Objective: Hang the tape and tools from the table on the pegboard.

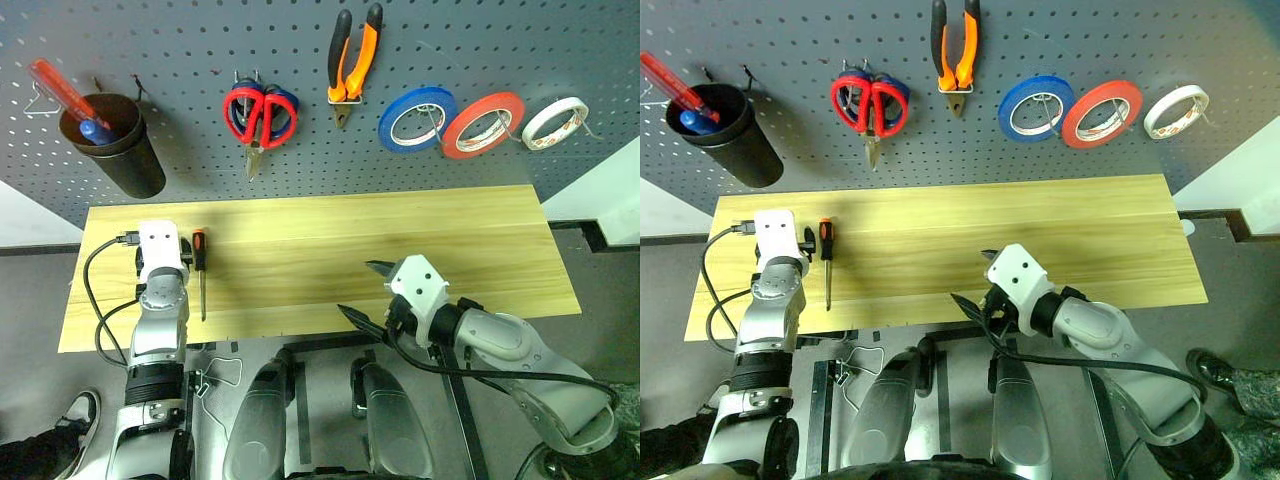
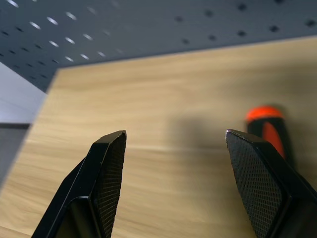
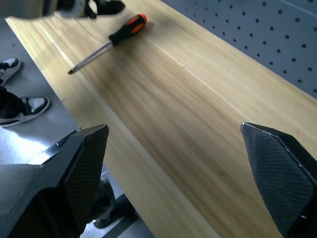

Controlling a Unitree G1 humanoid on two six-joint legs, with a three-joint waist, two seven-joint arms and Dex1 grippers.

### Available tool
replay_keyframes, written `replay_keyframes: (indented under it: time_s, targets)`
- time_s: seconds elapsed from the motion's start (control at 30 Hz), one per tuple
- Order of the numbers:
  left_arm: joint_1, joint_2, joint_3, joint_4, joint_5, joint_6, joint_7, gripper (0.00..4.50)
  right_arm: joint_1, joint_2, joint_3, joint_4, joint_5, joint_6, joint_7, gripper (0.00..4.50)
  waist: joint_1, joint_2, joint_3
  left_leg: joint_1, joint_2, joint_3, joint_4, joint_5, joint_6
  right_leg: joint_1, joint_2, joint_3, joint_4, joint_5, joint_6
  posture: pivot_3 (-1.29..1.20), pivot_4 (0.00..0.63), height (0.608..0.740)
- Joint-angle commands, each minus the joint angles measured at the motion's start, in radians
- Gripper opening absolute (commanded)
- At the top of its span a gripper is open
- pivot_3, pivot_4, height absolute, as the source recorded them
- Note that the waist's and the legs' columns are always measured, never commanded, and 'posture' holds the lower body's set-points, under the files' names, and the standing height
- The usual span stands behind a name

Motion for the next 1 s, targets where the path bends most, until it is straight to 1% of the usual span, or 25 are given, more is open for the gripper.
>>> replay_keyframes:
  time_s: [0.03, 0.17, 0.27, 0.4, 0.53, 0.7, 0.8, 1.0]
  targets:
    - [0.037, -0.02, -0.053, -0.03, -0.011, 0.041, -0.052, 3.33, -0.006, 0.014, 0.009, -0.018, -0.011, 0.004, 0.015, 4.5, 0.0, 0.0, 0.0, 0.0, 0.0, 0.0, 0.0, 0.0, 0.0, 0.0, 0.0, 0.0, 0.0, 0.0, 0.0, -0.03, 0.368, 0.714]
    - [0.077, -0.038, -0.084, -0.116, -0.023, 0.065, -0.085, 3.33, -0.002, 0.021, 0.019, -0.012, -0.027, 0.004, 0.026, 4.5, 0.001, 0.0, 0.0, 0.002, 0.0, 0.0, 0.0, 0.0, 0.0, 0.002, -0.001, 0.0, 0.0, 0.0, 0.0, -0.02, 0.368, 0.714]
    - [0.102, -0.033, -0.091, -0.148, -0.006, 0.041, -0.08, 3.33, 0.009, 0.023, 0.02, -0.008, -0.038, -0.001, 0.034, 4.5, 0.001, 0.0, 0.0, 0.001, 0.001, 0.0, 0.0, 0.0, 0.0, 0.001, -0.001, 0.001, -0.001, 0.0, 0.0, -0.02, 0.37, 0.714]
    - [0.124, -0.023, -0.061, -0.219, -0.02, 0.011, -0.077, 3.33, 0.033, 0.023, 0.016, -0.002, -0.051, -0.009, 0.047, 4.5, 0.0, 0.0, 0.0, 0.001, 0.001, 0.0, 0.0, 0.0, 0.0, 0.001, -0.001, 0.002, -0.001, 0.0, -0.001, -0.02, 0.373, 0.714]
    - [0.161, -0.025, -0.035, -0.338, -0.09, -0.025, -0.135, 3.33, 0.059, 0.023, 0.019, 0.003, -0.067, -0.022, 0.057, 4.5, 0.001, 0.0, 0.0, 0.0, 0.001, 0.0, -0.002, 0.0, 0.0, -0.001, -0.002, 0.002, -0.002, 0.0, -0.001, -0.02, 0.374, 0.714]
    - [0.147, -0.032, -0.02, -0.427, -0.167, -0.031, -0.184, 3.33, 0.089, 0.023, 0.025, 0.031, -0.088, -0.046, 0.075, 4.5, 0.002, 0.0, 0.0, 0.0, 0.001, 0.0, -0.004, 0.0, 0.0, -0.001, -0.002, 0.002, -0.004, 0.0, -0.001, -0.02, 0.375, 0.714]
    - [0.137, -0.02, -0.042, -0.438, -0.179, 0.028, -0.208, 3.33, 0.102, 0.023, 0.026, 0.035, -0.1, -0.057, 0.083, 4.5, 0.001, 0.0, 0.0, 0.0, 0.001, 0.0, -0.005, 0.0, 0.0, -0.001, -0.002, 0.002, -0.005, 0.0, -0.001, -0.02, 0.373, 0.714]
    - [0.114, -0.015, -0.097, -0.305, -0.136, 0.08, -0.206, 3.33, 0.114, 0.025, 0.01, 0.024, -0.109, -0.055, 0.087, 4.5, 0.0, 0.0, 0.0, 0.0, 0.001, 0.001, -0.006, 0.0, 0.0, -0.001, -0.001, 0.001, -0.005, 0.0, -0.001, -0.02, 0.374, 0.714]
